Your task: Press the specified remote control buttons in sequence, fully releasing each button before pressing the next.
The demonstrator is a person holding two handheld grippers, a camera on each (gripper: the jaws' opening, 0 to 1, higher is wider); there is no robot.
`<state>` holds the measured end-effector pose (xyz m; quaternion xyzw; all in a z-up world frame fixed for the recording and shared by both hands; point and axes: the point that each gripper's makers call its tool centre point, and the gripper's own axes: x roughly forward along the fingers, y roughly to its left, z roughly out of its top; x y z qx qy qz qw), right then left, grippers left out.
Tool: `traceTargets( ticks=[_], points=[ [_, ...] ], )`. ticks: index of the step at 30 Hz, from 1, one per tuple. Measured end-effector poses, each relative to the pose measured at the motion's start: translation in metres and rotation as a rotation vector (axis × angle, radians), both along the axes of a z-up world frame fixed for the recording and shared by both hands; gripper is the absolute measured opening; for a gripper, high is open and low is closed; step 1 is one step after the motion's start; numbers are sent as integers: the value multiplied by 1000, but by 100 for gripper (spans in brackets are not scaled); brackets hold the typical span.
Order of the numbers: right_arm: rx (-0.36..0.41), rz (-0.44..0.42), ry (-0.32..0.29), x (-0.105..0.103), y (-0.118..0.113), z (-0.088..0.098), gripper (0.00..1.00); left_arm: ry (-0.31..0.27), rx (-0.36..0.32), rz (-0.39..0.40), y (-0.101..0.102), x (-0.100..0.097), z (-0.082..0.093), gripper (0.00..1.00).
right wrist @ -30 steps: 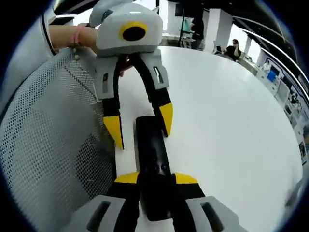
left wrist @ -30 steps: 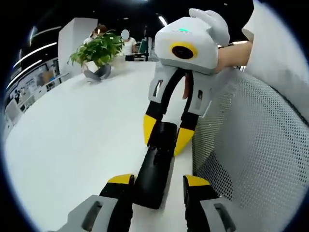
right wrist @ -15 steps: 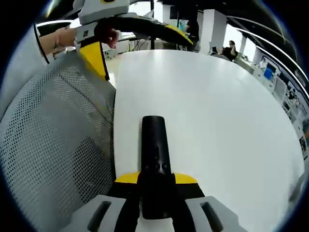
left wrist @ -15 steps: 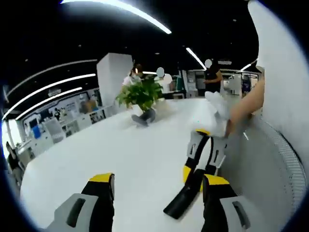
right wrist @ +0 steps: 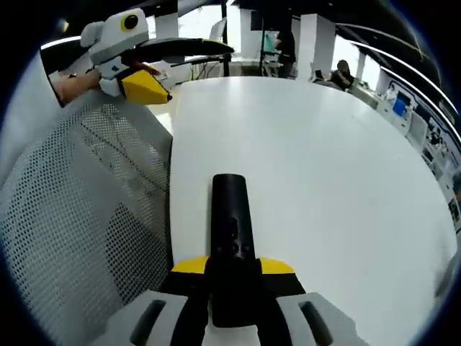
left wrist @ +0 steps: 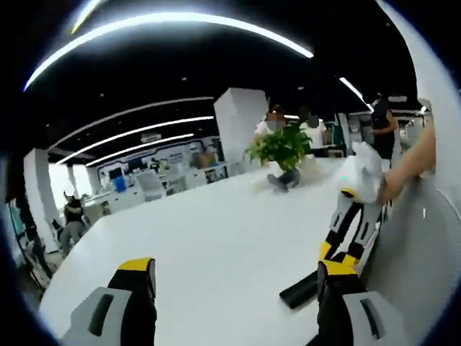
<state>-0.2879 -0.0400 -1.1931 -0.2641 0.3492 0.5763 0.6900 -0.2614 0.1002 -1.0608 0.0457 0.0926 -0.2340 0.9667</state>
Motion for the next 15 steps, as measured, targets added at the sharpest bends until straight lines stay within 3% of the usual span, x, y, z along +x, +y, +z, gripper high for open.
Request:
traceTargets(
  ticks=[2,5,7,10,13,15],
  points=[
    [7,-5,10,1,0,0,21,-75,-71,28,7,5,14,96],
    [42,-60,64,3,2,2,21,-114,-55,72,25,7,15,95],
    [39,-48,55,3,2,2,21,-113,-117,47,18,6,19,100],
    [26,-31,50,4,2,2,21,-89,7,11,11,5,7,96],
    [9,-1,39,7,2,2,21,-54,-71,31,14,5,6,93],
    [-9,21,29,11,1,1,21,-62,-70,32,15,5,7,93]
  ],
)
